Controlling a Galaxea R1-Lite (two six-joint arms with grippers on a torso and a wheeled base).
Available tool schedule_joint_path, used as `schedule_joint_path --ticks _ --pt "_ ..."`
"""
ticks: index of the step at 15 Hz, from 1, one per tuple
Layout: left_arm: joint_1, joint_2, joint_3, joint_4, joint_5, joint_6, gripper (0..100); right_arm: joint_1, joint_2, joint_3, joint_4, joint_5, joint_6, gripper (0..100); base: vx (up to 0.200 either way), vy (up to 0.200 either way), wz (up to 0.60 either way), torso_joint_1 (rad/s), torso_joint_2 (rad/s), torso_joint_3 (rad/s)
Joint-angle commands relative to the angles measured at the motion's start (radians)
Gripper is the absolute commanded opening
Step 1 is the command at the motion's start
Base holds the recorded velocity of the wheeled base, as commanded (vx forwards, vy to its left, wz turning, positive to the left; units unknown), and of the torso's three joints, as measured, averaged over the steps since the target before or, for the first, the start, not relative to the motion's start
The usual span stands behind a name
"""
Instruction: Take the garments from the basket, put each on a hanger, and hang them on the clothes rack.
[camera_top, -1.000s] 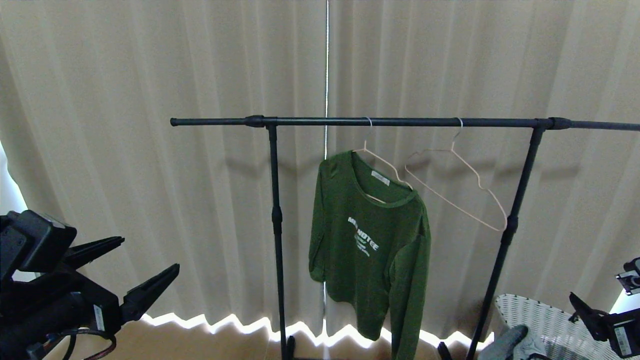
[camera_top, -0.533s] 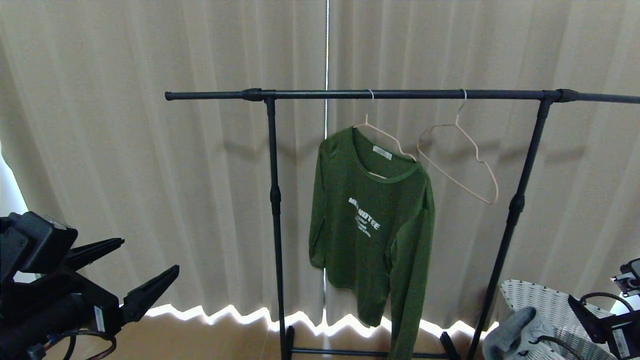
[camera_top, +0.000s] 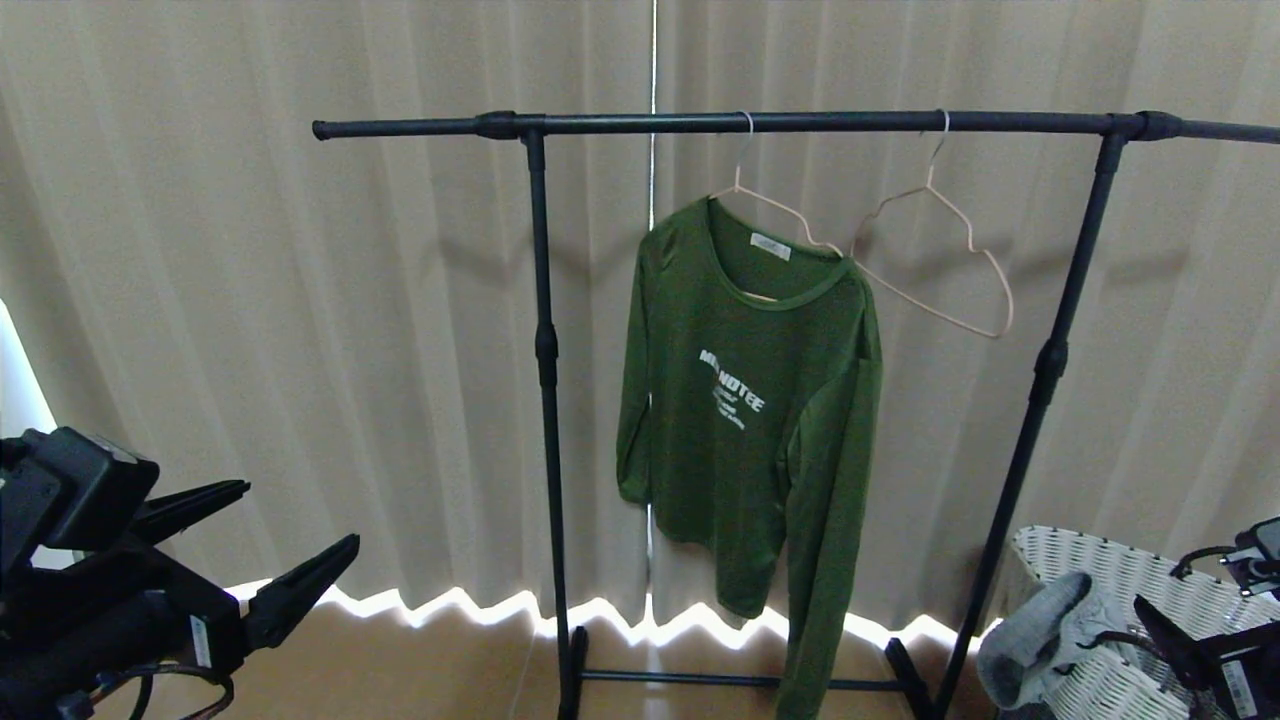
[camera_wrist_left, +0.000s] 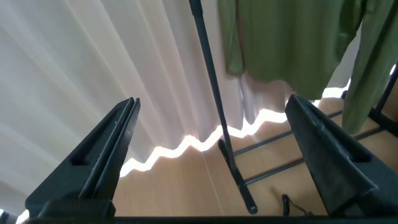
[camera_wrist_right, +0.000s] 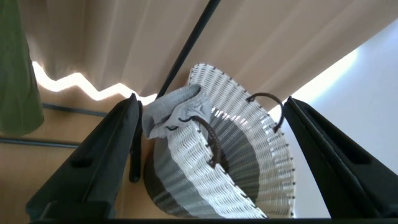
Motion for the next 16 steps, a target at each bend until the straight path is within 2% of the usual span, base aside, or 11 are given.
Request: schedule_joint_path --ticks 1,10,16 --pt "0.0 0.0 -0.001 -0.001 0.001 0.0 100 0.001 0.001 0.0 -0.001 0.001 0.0 100 0.0 0.0 0.0 0.0 0.0 0.0" --pt "0.0 -0.039 -0.005 -0.001 0.001 0.0 100 0.001 -0.007 0.009 -0.007 0.006 0.001 100 0.0 0.0 0.0 0.0 0.0 0.0" --pt "0.001 -0.04 -0.004 0.001 0.001 0.0 100 0.001 -0.008 0.009 -0.009 0.004 0.001 100 0.0 -0.2 0.0 -0.024 0.07 0.056"
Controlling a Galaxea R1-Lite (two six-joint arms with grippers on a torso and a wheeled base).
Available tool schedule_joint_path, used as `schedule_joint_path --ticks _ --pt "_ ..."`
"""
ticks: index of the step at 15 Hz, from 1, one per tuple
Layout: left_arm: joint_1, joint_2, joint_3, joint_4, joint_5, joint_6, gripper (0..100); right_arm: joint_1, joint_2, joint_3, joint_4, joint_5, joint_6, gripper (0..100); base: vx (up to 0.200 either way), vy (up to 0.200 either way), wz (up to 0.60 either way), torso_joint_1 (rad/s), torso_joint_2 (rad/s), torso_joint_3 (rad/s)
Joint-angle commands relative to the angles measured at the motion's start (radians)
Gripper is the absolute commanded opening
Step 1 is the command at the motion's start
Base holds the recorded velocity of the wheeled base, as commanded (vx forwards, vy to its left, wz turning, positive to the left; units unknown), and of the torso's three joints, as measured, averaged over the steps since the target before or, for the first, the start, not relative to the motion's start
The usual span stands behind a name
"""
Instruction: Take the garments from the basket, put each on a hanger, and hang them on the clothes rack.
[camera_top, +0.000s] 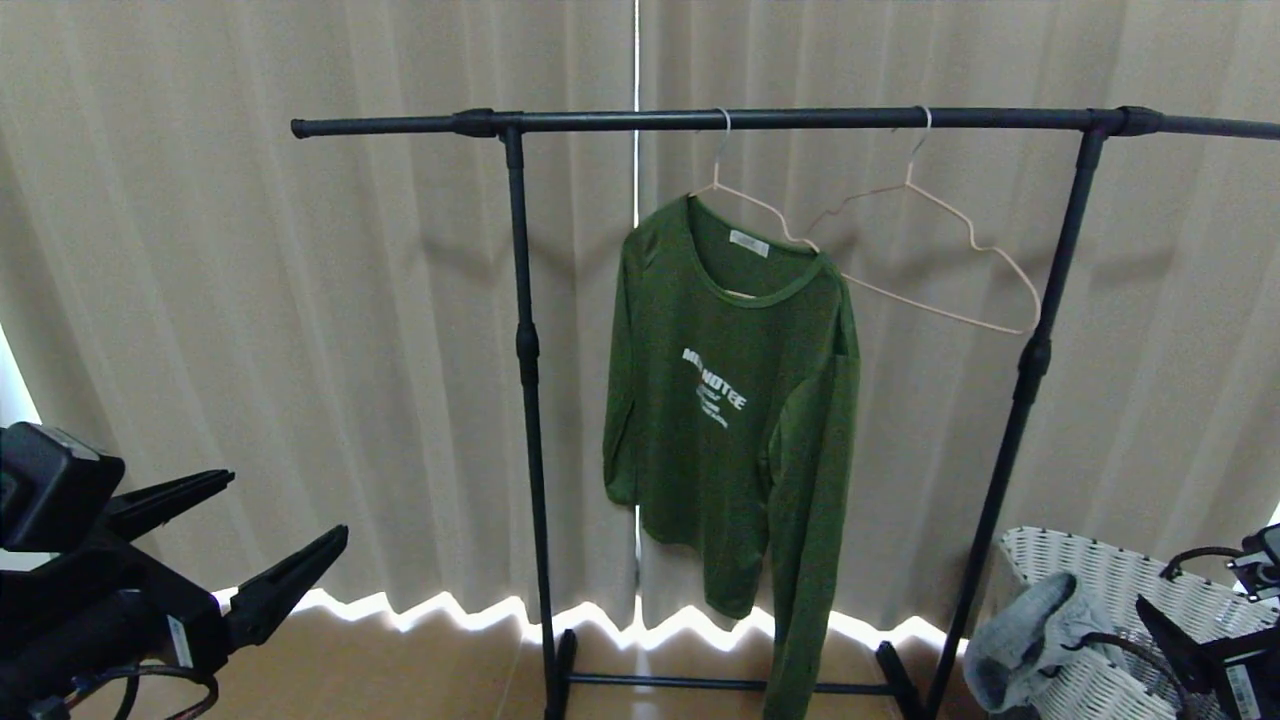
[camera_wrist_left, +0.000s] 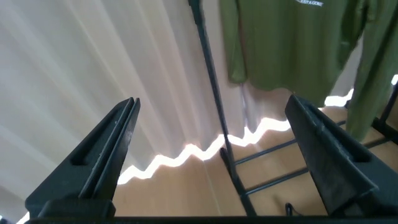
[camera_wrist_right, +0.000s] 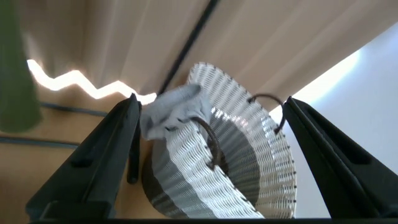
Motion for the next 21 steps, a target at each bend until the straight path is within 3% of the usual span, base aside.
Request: schedule_joint_path --ticks 1,9,14,18,21 --pt "0.0 0.0 0.0 -0.001 0.0 0.0 100 0.0 -0.001 0.0 0.0 -0.001 0.0 100 0.0 -0.2 0.0 -0.002 0.0 0.012" --pt "-0.002 0.0 0.003 0.001 0.0 0.001 100 0.0 -0.017 0.0 0.0 -0.001 0.0 100 0.0 -0.2 0.0 0.002 0.0 0.005" --pt "0.0 -0.003 0.003 -0.001 0.0 0.0 100 0.011 -0.026 0.021 -0.002 0.022 0.004 100 0.0 0.0 0.0 0.0 0.0 0.0" --pt "0.0 -0.002 0.003 -0.001 0.0 0.0 100 0.011 -0.081 0.038 0.006 0.113 0.004 100 0.0 0.0 0.0 0.0 0.0 0.0" --pt "-0.002 -0.002 0.003 -0.001 0.0 0.0 100 0.011 -0.084 0.043 0.009 0.113 0.0 100 0.0 0.0 0.0 0.0 0.0 0.0"
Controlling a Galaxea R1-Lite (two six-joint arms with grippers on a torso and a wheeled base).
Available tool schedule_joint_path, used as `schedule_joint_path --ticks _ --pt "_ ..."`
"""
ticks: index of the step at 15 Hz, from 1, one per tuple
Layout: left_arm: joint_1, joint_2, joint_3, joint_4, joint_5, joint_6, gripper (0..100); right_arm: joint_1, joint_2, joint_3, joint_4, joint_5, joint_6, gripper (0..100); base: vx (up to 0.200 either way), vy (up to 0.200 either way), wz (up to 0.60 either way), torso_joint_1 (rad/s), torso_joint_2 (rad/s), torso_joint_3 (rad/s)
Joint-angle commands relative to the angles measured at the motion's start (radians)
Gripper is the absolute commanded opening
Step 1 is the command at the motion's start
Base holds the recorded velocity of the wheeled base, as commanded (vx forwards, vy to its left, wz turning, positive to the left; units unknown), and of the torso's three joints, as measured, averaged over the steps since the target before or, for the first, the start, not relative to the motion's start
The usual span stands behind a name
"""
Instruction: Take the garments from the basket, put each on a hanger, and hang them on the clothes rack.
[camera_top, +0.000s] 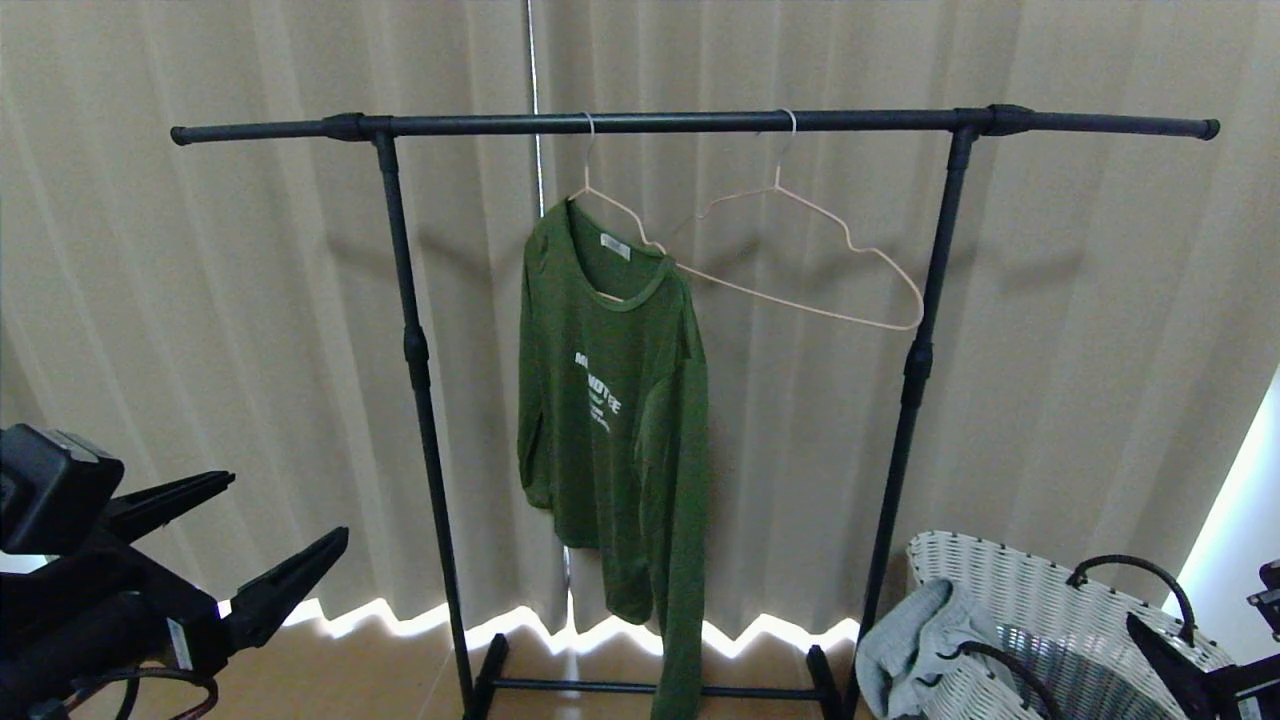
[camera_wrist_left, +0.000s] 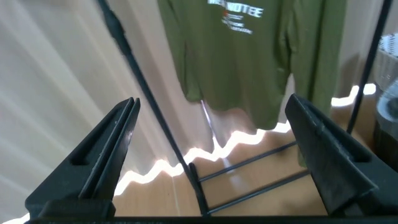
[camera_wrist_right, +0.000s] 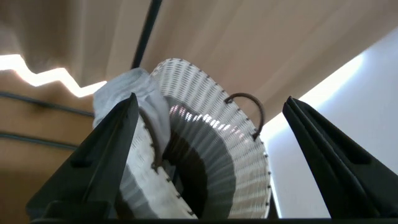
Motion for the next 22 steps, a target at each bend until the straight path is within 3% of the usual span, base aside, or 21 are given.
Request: schedule_joint_path --ticks 1,8,12,16,22 --pt "0.0 0.001 -0.001 -0.001 0.0 0.0 100 0.0 -0.008 0.0 -0.001 -0.001 0.0 100 0.0 0.0 0.0 0.0 0.0 0.0" --pt "0.001 -0.001 -0.001 -0.001 0.0 0.0 100 0.0 -0.014 0.006 -0.001 0.004 0.001 100 0.0 0.0 0.0 0.0 0.0 0.0" --pt "0.001 -0.001 -0.001 -0.001 0.0 0.0 100 0.0 -0.025 0.008 -0.001 0.004 0.001 100 0.0 0.0 0.0 -0.216 0.02 -0.205" --pt "0.001 -0.001 -0.001 -0.001 0.0 0.0 100 0.002 -0.046 0.012 -0.001 0.007 0.003 100 0.0 0.0 0.0 -0.024 0.0 -0.019" --pt "0.001 -0.008 0.0 -0.001 0.0 0.0 100 0.002 -0.117 0.012 0.074 0.007 0.0 100 0.0 0.0 0.0 0.0 0.0 0.0"
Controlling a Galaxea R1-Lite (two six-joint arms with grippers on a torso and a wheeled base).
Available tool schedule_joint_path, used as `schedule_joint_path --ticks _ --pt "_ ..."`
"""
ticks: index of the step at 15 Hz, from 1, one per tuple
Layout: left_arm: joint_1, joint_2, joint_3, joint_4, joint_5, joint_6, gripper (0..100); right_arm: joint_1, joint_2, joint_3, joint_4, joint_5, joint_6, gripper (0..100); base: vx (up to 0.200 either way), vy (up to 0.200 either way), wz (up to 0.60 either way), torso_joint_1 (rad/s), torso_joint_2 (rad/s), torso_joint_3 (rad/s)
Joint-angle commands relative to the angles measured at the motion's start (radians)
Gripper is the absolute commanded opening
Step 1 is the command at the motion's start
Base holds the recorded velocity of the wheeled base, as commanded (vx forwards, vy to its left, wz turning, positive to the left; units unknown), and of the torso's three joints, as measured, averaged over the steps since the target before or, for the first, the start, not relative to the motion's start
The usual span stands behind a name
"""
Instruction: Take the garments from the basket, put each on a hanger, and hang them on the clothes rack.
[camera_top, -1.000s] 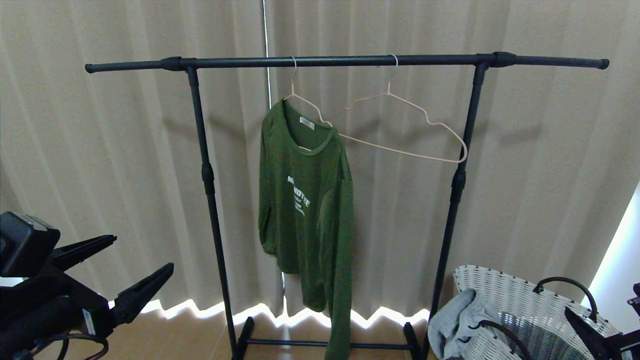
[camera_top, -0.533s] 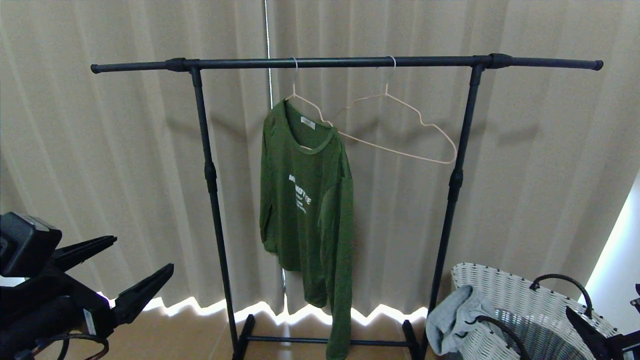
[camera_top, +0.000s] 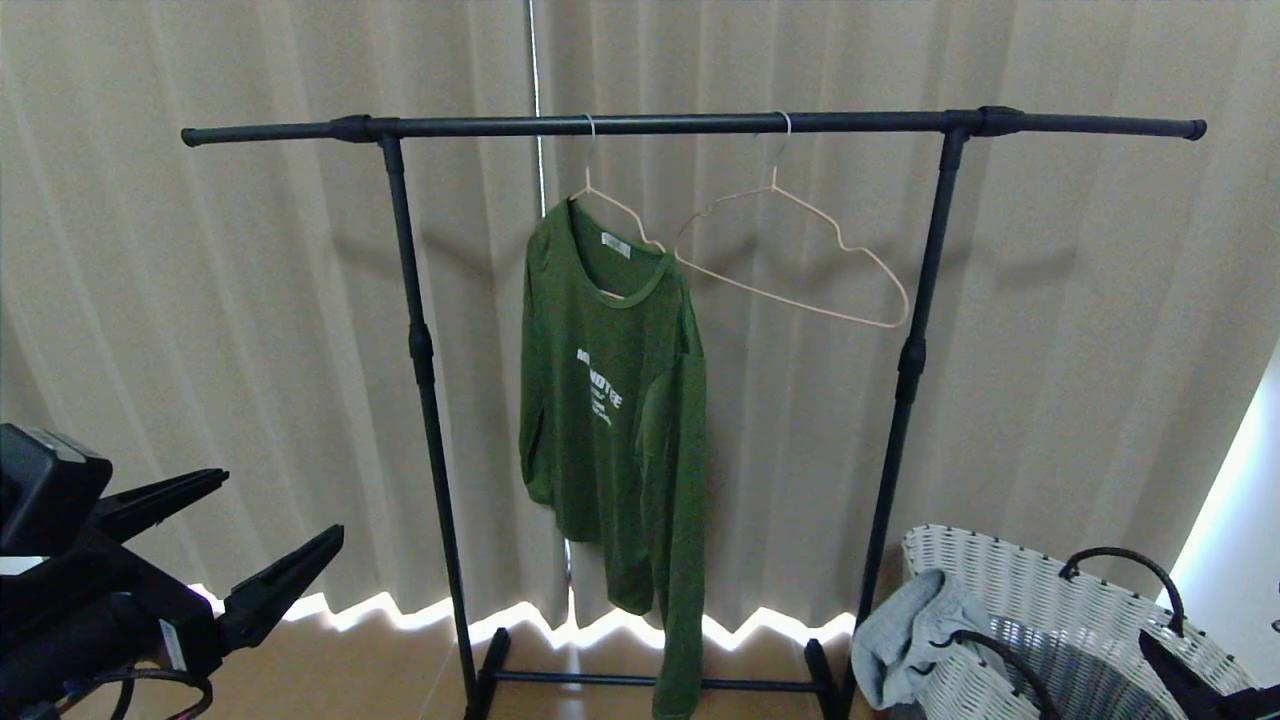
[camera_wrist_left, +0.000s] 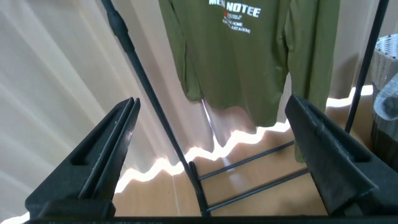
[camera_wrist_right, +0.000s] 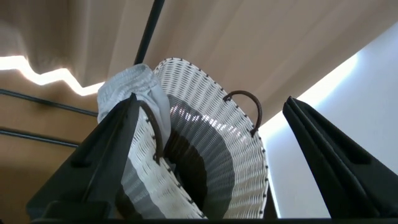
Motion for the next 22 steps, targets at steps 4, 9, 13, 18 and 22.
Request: schedule_joint_path --ticks 4,9,13,18,22 --pt "0.0 -0.001 0.0 0.0 0.0 0.0 100 0.018 -0.041 0.0 0.009 0.0 -0.001 100 0.0 0.0 0.0 0.0 0.0 0.0" --pt "0.0 0.001 0.0 0.0 0.0 0.0 100 0.023 -0.046 0.0 0.029 0.0 0.0 100 0.0 0.0 0.0 -0.088 0.24 0.123" --pt "0.0 0.004 -0.002 0.001 0.0 0.0 100 0.037 -0.046 0.0 0.041 -0.002 -0.001 100 0.0 0.0 0.0 -0.017 0.05 0.03" --pt "-0.014 0.012 -0.011 0.001 -0.001 -0.003 100 0.009 -0.035 -0.074 0.081 -0.005 -0.023 100 0.04 0.0 0.0 0.001 0.0 0.0" --pt "-0.037 0.009 -0.006 0.001 -0.001 -0.005 100 0.009 0.101 -0.152 0.17 -0.006 -0.04 100 0.2 0.0 0.0 0.0 0.0 0.006"
